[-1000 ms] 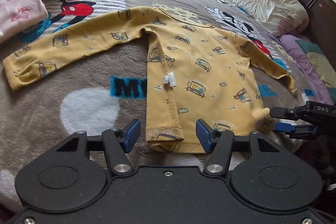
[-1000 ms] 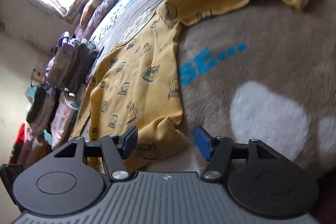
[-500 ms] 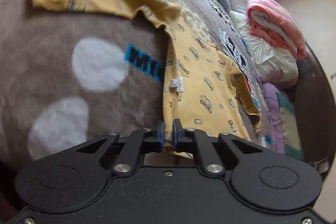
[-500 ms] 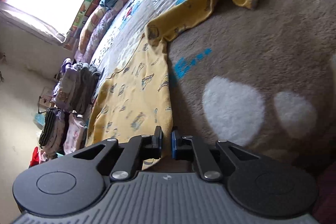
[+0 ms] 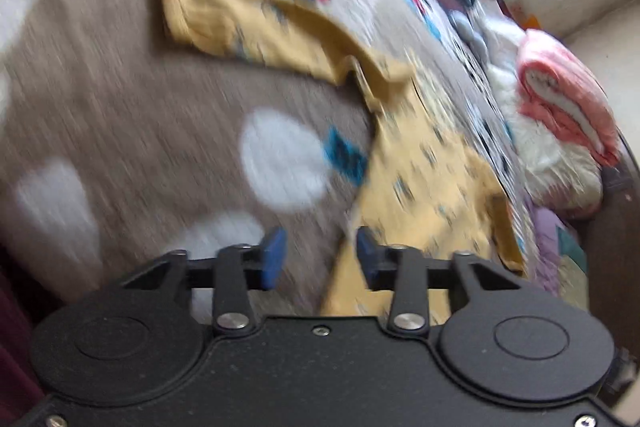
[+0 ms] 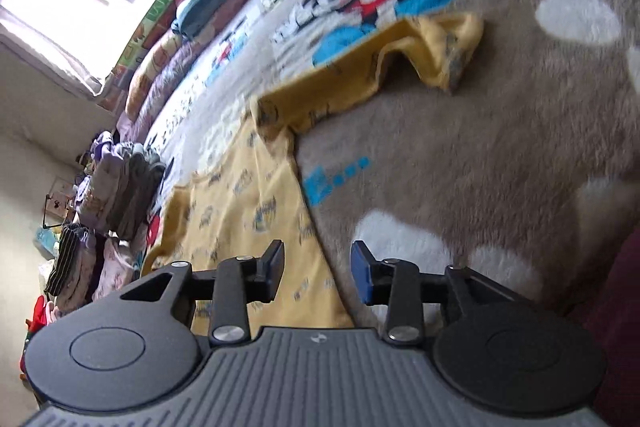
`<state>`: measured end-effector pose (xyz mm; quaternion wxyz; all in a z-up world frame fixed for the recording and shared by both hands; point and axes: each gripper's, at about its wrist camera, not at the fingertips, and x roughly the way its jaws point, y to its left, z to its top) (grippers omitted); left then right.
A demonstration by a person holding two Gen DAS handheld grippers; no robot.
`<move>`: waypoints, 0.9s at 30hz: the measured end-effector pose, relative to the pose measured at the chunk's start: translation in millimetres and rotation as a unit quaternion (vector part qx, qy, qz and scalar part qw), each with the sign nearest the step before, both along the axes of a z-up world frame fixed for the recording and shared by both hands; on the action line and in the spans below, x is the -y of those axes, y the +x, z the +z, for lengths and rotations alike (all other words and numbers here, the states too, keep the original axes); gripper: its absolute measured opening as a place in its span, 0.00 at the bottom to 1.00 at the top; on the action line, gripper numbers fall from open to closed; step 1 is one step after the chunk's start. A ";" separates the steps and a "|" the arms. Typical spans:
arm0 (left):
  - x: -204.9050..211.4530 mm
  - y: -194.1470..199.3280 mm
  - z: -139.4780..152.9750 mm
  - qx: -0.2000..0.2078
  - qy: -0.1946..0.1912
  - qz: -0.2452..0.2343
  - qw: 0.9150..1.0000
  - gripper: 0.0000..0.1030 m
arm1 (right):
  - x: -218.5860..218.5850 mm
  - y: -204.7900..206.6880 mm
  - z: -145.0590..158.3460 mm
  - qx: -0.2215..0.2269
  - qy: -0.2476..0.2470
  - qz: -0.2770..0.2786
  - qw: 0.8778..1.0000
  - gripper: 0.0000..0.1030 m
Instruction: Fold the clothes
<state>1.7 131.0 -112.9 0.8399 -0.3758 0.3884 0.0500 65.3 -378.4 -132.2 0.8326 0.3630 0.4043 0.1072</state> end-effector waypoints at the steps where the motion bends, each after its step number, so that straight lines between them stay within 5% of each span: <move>1: -8.8 0.9 2.8 0.005 0.016 0.015 1.000 0.38 | -3.7 4.6 3.1 0.008 -0.006 0.010 1.000 0.38; 7: -66.2 12.3 7.1 0.017 0.070 0.108 0.992 0.38 | -46.7 41.7 21.7 0.051 -0.046 0.087 0.994 0.38; 16: -120.1 38.9 -14.4 0.019 -0.009 0.159 0.987 0.36 | -176.7 122.2 27.4 0.085 -0.090 0.209 0.970 0.38; 19: -119.5 42.8 -11.3 0.023 0.006 0.154 0.988 0.03 | -213.2 147.5 19.1 0.087 -0.105 0.228 0.964 0.37; 23: -128.9 25.4 11.1 0.056 0.041 0.174 0.982 0.02 | -241.0 177.0 4.4 0.081 -0.124 0.227 0.963 0.37; 27: -147.3 23.7 -12.1 0.010 0.031 0.186 0.982 0.03 | -246.5 191.1 -10.1 0.057 -0.153 0.227 0.960 0.27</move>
